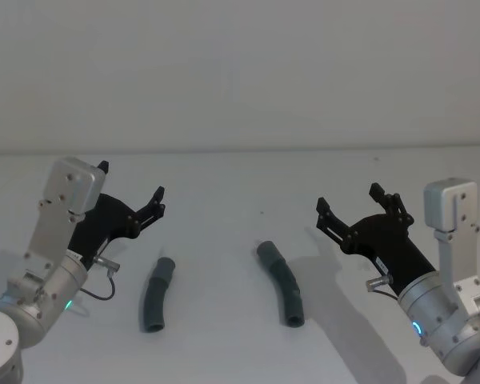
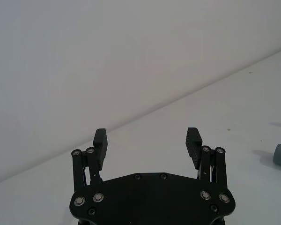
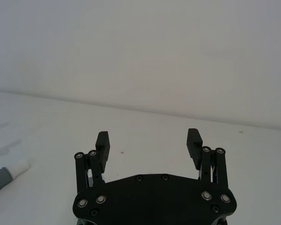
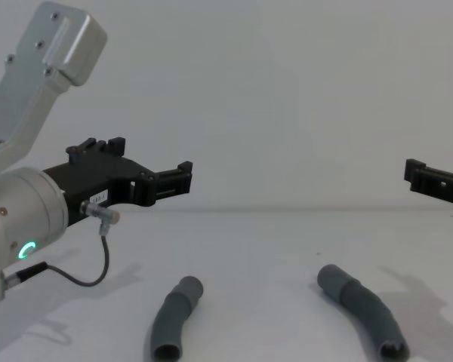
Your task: Use both hands to pick up one end of the pipe from the table, align the ends, and insert them.
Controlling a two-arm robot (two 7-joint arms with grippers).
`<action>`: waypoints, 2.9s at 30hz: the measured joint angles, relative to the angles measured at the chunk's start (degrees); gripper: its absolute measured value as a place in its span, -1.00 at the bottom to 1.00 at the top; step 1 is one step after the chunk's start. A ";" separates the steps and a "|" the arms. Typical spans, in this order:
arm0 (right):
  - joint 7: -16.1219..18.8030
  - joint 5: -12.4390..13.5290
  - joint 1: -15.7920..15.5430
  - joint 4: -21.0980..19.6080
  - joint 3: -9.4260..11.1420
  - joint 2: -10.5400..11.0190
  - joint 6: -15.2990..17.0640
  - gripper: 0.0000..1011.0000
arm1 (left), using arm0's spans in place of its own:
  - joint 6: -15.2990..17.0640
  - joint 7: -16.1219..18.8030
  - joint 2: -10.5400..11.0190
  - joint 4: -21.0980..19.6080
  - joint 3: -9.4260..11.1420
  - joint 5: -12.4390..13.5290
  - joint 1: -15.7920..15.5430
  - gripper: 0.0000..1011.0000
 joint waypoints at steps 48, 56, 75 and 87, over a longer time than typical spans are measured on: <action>0.00 0.00 0.00 0.00 0.00 0.00 0.00 0.98 | 0.00 0.00 0.00 0.00 0.00 0.00 0.00 0.98; 0.00 0.00 0.00 0.00 0.00 0.00 0.00 0.98 | 0.00 0.00 0.00 0.00 0.00 0.00 0.00 0.98; 0.00 0.00 0.00 0.00 0.00 0.00 0.00 0.98 | 0.00 0.00 0.00 0.00 0.00 0.00 0.00 0.98; 0.00 0.00 0.00 0.00 0.00 0.00 0.00 0.98 | 0.00 0.00 0.00 0.00 0.00 0.00 0.00 0.98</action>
